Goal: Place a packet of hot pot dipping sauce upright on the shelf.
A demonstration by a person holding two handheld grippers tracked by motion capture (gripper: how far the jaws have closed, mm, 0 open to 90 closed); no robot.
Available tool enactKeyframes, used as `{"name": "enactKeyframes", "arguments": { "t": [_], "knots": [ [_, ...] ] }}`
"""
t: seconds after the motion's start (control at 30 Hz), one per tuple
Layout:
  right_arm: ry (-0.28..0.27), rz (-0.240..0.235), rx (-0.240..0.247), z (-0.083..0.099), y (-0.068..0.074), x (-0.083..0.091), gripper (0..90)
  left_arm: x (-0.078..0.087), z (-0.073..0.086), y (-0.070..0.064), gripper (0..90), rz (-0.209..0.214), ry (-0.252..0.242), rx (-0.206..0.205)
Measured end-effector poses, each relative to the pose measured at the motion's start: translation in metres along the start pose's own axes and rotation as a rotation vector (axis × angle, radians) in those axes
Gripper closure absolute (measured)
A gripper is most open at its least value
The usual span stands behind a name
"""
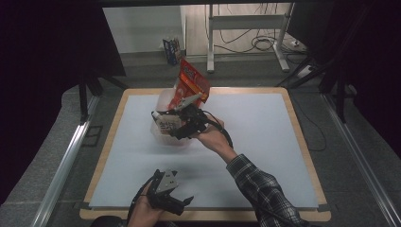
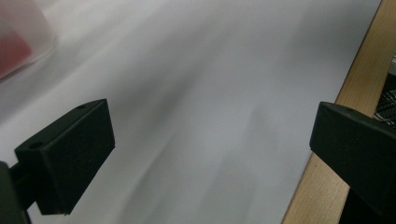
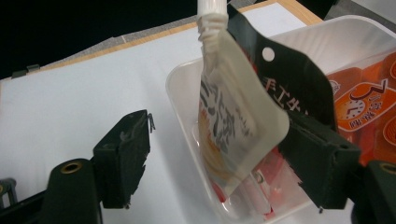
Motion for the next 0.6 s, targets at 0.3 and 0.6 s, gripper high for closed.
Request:
{"name": "enactKeyframes", "arguments": {
  "t": [0.3,0.6],
  "knots": [
    [-0.029,0.013,-0.013,0.009,0.001,0.014,17.0,0.0,0.0,-0.001,0.0,0.004,0.0,-0.002],
    [-0.047,0.004,-0.033,0.02,0.0,0.023,10.8,-0.001,0.0,-0.002,0.0,0.004,0.002,-0.008]
  ]
}}
Point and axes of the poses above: each handheld gripper's, and its own axes: x roughly backward along the jaws, z roughly out of its underside, y roughly to its left, the point moved 3 cm from there along -x, roughly forward along the jaws, and after that the axes turned 9 degrees about -z, right-handed, at the moved point
